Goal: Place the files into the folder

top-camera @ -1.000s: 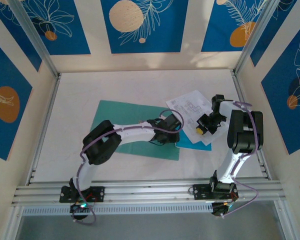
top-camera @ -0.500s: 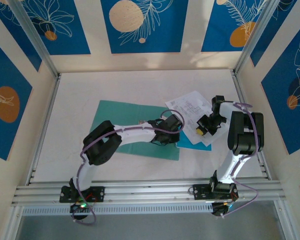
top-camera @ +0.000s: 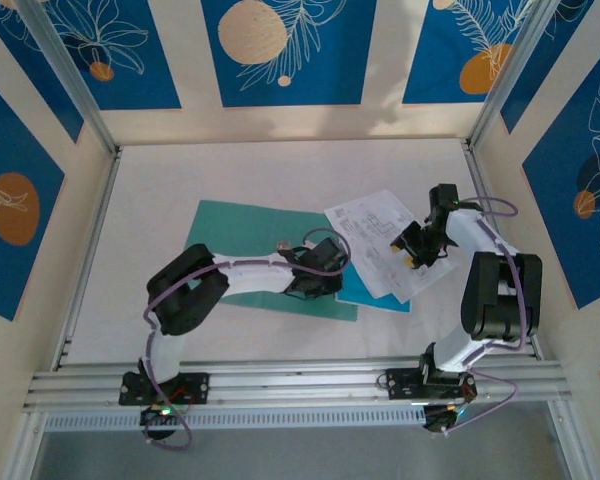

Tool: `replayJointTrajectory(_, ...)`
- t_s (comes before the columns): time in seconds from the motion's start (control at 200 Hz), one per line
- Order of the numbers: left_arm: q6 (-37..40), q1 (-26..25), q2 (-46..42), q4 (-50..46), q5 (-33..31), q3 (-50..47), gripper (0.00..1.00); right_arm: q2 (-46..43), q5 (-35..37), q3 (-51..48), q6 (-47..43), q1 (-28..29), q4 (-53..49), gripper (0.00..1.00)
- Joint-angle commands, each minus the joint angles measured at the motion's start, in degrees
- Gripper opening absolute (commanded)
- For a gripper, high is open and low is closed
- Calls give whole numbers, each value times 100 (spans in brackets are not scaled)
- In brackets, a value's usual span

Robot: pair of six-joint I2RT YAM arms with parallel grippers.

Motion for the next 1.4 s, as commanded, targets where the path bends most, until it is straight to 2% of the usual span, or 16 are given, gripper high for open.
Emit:
replayJointTrajectory(0.0,-104,119,-401,101,-74,-285,0,-232,-39,41,54,96,-273,41)
replayJointTrajectory(0.135,-116,190,-716,95,-111,-641,0,-344,-26,-18,102,194,-289,41)
replayJointTrajectory(0.325,-266,360,-1164,339,-181,-1383,0,-349,79,-165,261,647,-175,40)
replayJointTrajectory(0.545,-220,554,-1576,359,-164,-1924,0,-374,289,-260,627,1423,-105,40)
replayJointTrajectory(0.725,-166,656,-1800,347,-139,-2145,0,-517,603,-335,1105,2408,-43,40)
replayJointTrajectory(0.765,-130,656,-1882,263,-171,-2142,16,-569,679,-392,1228,2658,8,40)
replayJointTrajectory(0.805,-105,656,-1975,147,-218,-2136,28,-616,772,-457,1364,2908,57,40)
replayJointTrajectory(0.865,-47,655,-2197,-106,-364,-2159,32,-678,903,-547,1545,3235,110,40)
replayJointTrajectory(0.955,52,694,-2577,-488,-608,-2299,33,-810,1056,-721,1747,3560,167,39)
replayJointTrajectory(1.09,283,1041,-2754,-582,-351,-2615,31,-1044,1108,-934,1815,3606,221,39)
replayJointTrajectory(1.21,473,1170,-2605,-534,-235,-2704,23,-1164,1090,-896,1681,3474,118,39)
replayJointTrajectory(1.395,564,1197,-2181,-138,-20,-2735,17,-1285,839,-827,1223,2839,63,39)
